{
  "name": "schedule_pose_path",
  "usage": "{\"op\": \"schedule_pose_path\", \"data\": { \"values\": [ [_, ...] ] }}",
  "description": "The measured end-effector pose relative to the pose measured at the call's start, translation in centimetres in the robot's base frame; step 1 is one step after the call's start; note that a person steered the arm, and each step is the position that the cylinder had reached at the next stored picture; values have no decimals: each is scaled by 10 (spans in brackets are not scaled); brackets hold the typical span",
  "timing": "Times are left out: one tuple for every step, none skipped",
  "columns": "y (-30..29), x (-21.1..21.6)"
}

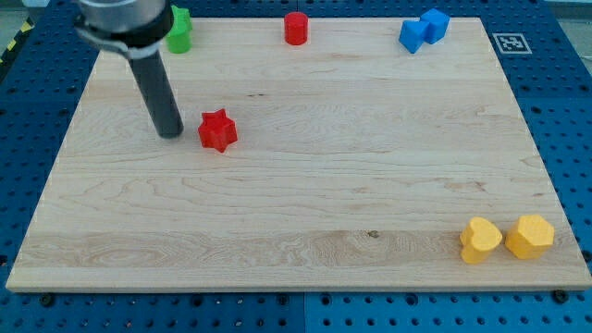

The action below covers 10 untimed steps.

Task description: Push the red star closer to the red circle

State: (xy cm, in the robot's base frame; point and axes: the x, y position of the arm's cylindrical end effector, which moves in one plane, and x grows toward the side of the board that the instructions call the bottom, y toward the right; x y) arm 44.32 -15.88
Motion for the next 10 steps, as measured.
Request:
{"op": "schedule_pose_path", "data": {
  "values": [
    [27, 10],
    [52, 2],
    [66, -20],
    [79, -41],
    [107, -43],
    [148, -43],
    [179, -49],
    [186, -69],
    [175, -88],
    [161, -97]
  ]
}}
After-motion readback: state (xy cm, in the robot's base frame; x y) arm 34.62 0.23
